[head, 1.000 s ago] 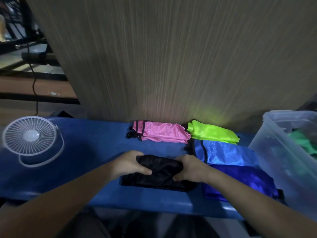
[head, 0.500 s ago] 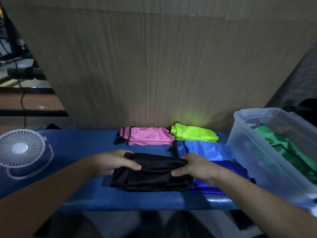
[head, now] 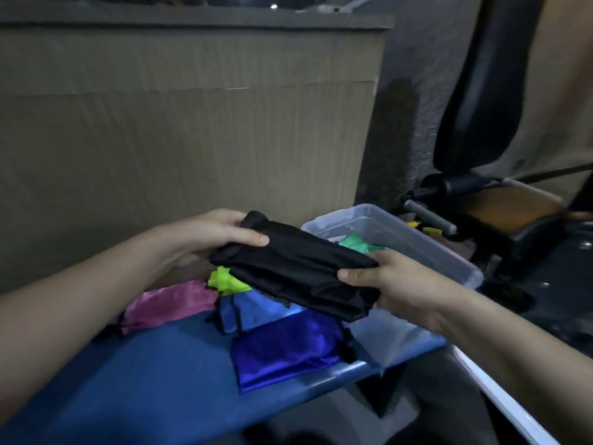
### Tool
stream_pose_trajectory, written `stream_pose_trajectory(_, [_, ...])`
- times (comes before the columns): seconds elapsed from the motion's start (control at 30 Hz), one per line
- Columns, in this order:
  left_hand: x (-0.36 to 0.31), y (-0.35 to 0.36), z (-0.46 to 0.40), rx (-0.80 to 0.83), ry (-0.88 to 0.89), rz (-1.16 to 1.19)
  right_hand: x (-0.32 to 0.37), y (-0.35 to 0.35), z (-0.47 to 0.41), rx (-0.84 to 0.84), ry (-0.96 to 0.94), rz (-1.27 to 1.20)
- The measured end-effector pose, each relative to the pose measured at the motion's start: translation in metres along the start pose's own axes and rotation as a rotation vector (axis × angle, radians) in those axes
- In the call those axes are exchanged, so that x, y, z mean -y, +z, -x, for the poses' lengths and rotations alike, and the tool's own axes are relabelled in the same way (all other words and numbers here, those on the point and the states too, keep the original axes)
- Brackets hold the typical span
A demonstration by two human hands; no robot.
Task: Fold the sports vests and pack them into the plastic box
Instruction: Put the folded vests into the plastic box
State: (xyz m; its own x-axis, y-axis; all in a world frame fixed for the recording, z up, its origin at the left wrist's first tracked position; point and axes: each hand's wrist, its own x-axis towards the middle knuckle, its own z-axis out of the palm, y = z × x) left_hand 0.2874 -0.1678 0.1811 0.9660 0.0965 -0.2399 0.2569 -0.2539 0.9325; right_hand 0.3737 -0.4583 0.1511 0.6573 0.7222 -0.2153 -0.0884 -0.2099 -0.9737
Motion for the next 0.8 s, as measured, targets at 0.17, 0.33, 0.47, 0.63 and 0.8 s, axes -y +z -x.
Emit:
stream_pose_trajectory(0.17, [-0.049, 0.048, -0.082, -0.113, 0.094, -0.092, 0.009, -0.067, 0.017, -0.191, -0.057, 0.063])
stream_pose_trajectory(0.33, [-0.061, 0.09, -0.156, -0.156, 0.087, -0.226, 0.0, -0.114, 0.009, -0.376, -0.054, 0.2])
stream_pose_trajectory(0.47, [-0.054, 0.106, -0.205, -0.143, 0.059, -0.266, -0.012, -0.141, -0.01, -0.403, -0.003, 0.317])
stream_pose_trajectory(0.63, [-0.043, 0.113, -0.246, -0.14, 0.041, -0.315, -0.025, -0.161, -0.036, -0.391, 0.043, 0.508])
stream_pose_trajectory(0.8, [-0.031, 0.116, -0.273, -0.16, 0.052, -0.433, -0.028, -0.165, -0.05, -0.341, 0.042, 0.74])
